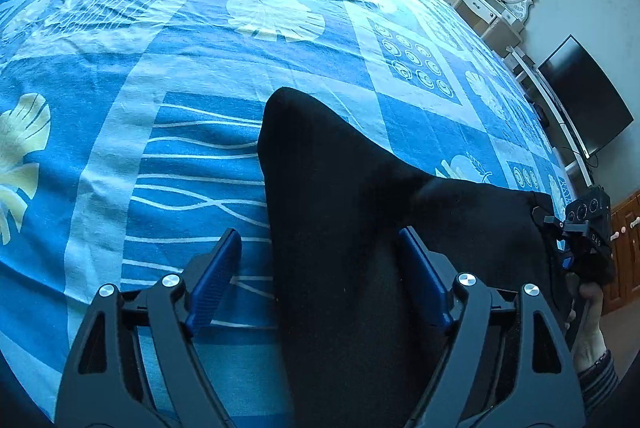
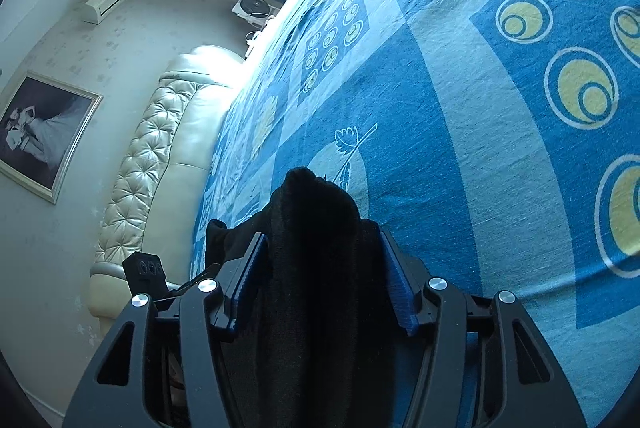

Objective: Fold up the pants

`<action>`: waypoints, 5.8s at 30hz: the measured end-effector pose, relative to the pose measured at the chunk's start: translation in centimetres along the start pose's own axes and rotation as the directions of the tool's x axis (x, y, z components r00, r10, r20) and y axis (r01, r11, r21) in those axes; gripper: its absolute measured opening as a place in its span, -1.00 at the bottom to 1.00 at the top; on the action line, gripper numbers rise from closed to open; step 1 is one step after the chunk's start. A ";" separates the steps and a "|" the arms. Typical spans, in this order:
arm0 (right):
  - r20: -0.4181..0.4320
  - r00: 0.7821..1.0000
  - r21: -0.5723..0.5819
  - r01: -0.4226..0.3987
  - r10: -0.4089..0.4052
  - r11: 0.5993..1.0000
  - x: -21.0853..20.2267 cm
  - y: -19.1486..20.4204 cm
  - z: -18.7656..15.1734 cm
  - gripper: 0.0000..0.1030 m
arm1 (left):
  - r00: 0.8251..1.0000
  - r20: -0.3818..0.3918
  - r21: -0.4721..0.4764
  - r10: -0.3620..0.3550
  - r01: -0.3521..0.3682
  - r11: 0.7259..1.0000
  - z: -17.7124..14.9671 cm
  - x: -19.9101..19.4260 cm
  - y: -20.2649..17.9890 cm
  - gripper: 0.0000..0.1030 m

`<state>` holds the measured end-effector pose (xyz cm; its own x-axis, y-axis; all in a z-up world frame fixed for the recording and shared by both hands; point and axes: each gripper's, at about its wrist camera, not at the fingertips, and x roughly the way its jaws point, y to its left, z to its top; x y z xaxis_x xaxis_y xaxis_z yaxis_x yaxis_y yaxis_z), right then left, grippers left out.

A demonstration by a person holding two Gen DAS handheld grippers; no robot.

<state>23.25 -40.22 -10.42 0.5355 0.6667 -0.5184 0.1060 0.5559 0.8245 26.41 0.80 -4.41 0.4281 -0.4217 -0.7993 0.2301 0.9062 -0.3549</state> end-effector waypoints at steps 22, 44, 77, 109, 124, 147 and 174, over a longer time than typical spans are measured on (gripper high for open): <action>0.005 1.000 -0.015 -0.031 0.031 0.999 -4.7 0.3 -7.1 0.38 | 1.000 0.005 0.015 -0.029 0.029 0.999 -9.6 -5.7 -1.8 0.76; -0.047 0.999 -0.038 0.019 -0.021 0.999 -2.4 2.1 -7.7 0.48 | 0.984 -0.031 -0.147 -0.175 0.169 0.975 -10.2 -5.5 1.3 0.77; -0.115 0.991 0.018 -0.072 0.073 0.997 -5.8 0.0 -16.1 -0.22 | 0.984 -0.042 -0.067 -0.173 0.170 0.983 -17.9 -9.4 -1.7 -0.04; -0.023 0.932 -0.200 0.351 -0.363 0.915 -9.2 5.5 -21.9 0.59 | 0.927 0.159 0.071 0.339 -0.353 0.933 -23.3 -15.9 -8.3 0.80; 0.096 0.842 -0.394 0.522 -0.531 0.757 -7.8 9.0 -23.3 0.60 | 0.907 0.178 0.011 0.381 -0.389 0.921 -23.5 -16.9 -8.2 0.87; 0.099 0.838 -0.389 0.529 -0.536 0.755 -8.0 9.2 -23.7 0.61 | 0.911 0.142 0.013 0.387 -0.393 0.920 -23.6 -16.8 -8.5 0.87; 0.076 0.839 -0.407 0.520 -0.539 0.751 -7.1 9.4 -24.3 0.61 | 0.884 0.172 0.072 0.435 -0.452 0.889 -23.8 -16.8 -9.5 0.87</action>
<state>0.07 -27.68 -4.52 0.4557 0.2220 -0.8620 0.0172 0.9660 0.2579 -3.76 -0.01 0.85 0.6284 0.0160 -0.7777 0.0741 0.9940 0.0803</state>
